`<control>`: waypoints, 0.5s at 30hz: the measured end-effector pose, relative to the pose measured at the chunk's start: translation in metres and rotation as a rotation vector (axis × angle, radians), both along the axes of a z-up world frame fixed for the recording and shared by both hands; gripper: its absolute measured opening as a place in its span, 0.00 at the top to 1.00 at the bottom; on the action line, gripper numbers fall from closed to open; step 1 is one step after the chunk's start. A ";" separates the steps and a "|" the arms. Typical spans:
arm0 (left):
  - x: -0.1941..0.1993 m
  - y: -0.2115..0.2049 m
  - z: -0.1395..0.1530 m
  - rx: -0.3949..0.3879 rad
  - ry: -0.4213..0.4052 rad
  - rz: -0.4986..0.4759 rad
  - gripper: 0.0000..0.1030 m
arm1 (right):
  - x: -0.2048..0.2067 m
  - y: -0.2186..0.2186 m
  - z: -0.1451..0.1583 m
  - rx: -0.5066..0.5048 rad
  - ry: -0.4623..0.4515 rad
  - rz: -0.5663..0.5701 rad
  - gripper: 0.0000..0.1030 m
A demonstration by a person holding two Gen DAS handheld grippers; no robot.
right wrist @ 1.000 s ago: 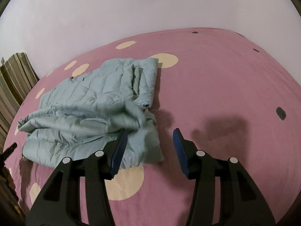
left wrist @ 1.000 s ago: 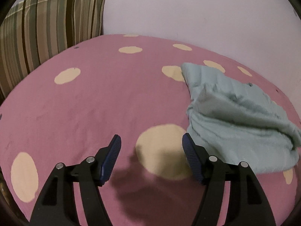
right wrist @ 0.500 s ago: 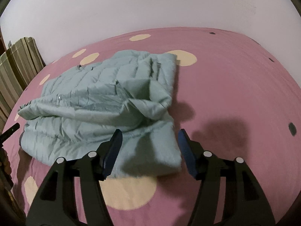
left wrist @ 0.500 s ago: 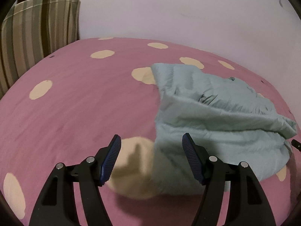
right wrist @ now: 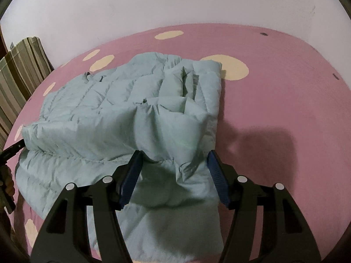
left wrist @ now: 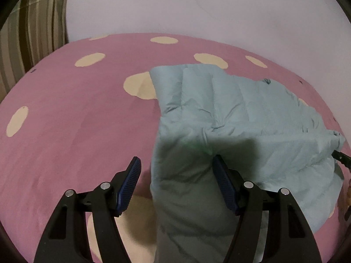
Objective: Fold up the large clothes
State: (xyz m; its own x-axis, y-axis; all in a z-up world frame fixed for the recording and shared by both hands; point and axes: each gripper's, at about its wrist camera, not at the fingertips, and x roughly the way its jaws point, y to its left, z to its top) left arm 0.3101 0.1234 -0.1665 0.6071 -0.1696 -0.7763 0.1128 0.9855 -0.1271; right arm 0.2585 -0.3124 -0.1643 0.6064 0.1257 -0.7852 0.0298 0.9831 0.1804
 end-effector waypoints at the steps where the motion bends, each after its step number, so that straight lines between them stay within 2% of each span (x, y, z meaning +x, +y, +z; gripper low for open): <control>1: 0.002 0.000 -0.002 -0.006 0.005 -0.006 0.35 | 0.003 0.000 -0.003 0.003 0.007 0.002 0.40; 3: 0.006 -0.002 -0.005 -0.010 0.010 -0.018 0.36 | 0.007 0.001 -0.007 0.003 0.019 0.011 0.40; 6: 0.009 -0.005 -0.009 -0.036 0.020 -0.045 0.52 | 0.010 0.003 -0.013 -0.009 0.029 0.030 0.43; 8: 0.009 -0.008 -0.011 -0.028 0.019 -0.052 0.60 | 0.011 0.004 -0.016 -0.008 0.035 0.041 0.51; 10: 0.008 -0.013 -0.010 0.002 0.007 -0.055 0.72 | 0.011 0.006 -0.016 -0.015 0.033 0.040 0.63; 11: 0.006 -0.015 -0.009 0.023 0.000 -0.051 0.75 | 0.010 0.006 -0.015 -0.021 0.029 0.035 0.67; 13: 0.003 -0.017 -0.005 0.037 -0.013 -0.045 0.85 | 0.007 0.006 -0.012 -0.024 0.022 0.025 0.81; 15: -0.003 -0.019 0.000 0.046 -0.034 -0.039 0.90 | 0.003 0.005 -0.009 -0.022 0.015 0.019 0.89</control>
